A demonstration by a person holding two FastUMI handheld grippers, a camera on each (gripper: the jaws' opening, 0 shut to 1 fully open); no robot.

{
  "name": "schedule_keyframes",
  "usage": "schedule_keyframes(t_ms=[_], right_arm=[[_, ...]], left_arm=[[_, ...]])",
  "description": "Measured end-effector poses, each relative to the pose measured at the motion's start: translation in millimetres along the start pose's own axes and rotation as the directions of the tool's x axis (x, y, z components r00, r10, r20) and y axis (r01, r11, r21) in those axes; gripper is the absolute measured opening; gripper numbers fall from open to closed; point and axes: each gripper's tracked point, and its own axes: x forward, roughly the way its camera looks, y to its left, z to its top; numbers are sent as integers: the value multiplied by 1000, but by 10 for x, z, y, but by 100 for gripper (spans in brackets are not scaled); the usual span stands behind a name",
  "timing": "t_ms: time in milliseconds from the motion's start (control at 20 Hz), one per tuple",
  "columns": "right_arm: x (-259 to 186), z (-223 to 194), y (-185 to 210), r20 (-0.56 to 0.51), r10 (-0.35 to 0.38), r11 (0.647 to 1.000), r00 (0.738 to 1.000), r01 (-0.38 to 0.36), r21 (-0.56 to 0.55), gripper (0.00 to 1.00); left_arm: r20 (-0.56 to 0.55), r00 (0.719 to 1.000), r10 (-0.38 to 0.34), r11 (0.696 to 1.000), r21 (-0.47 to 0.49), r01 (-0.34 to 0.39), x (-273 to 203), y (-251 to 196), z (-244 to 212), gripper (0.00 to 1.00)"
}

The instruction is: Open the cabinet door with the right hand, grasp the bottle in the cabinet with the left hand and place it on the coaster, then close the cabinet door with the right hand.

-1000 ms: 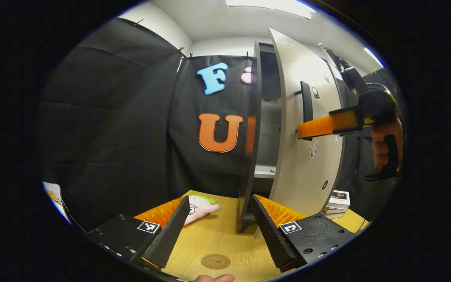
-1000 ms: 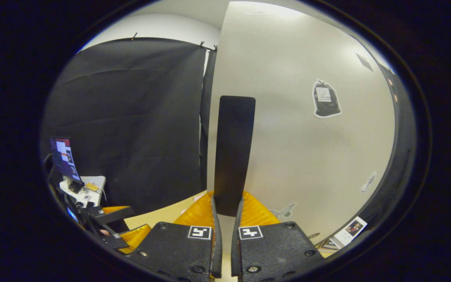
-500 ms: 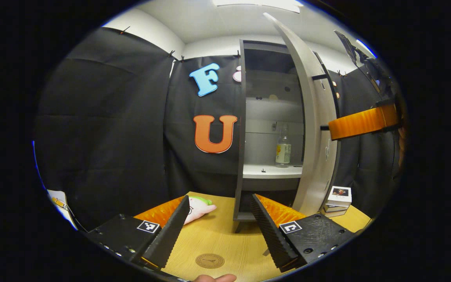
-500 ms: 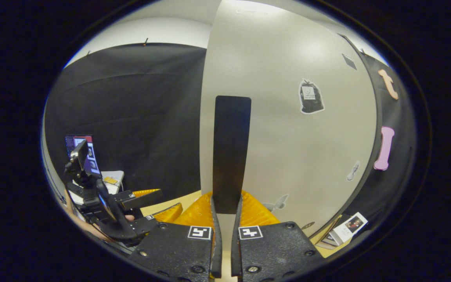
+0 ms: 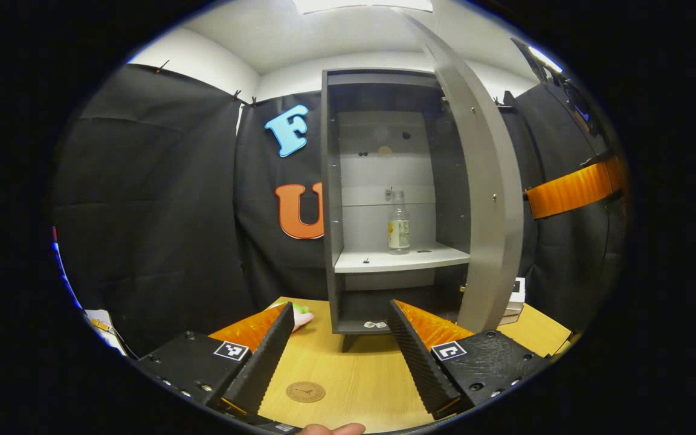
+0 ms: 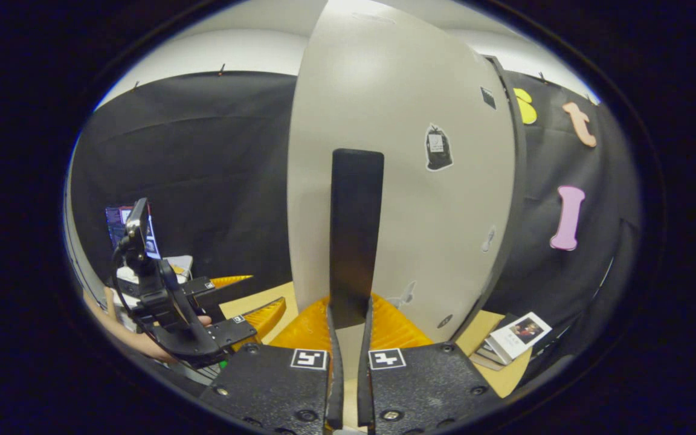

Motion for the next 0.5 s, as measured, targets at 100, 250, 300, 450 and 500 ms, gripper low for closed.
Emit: schedule_keyframes(t_ms=[100,250,300,450,500], right_arm=[[-20,-21,-18,4,-21,1000,1000,21,7,12],[-112,-50,-67,11,-53,998,999,53,23,12],[-130,-57,-95,10,-73,997,997,72,21,12],[-253,-98,-87,23,-119,992,993,117,51,13],[-330,-116,-96,32,-132,989,991,129,67,13]], left_arm=[[3,1000,-5,1000,4,5,8,-100,46,95],[29,1000,-7,1000,10,7,69,-205,180,96],[36,999,-13,1000,11,12,125,-257,225,96],[57,998,-42,999,6,42,409,-421,346,96],[68,996,-58,998,4,58,530,-489,393,96]])
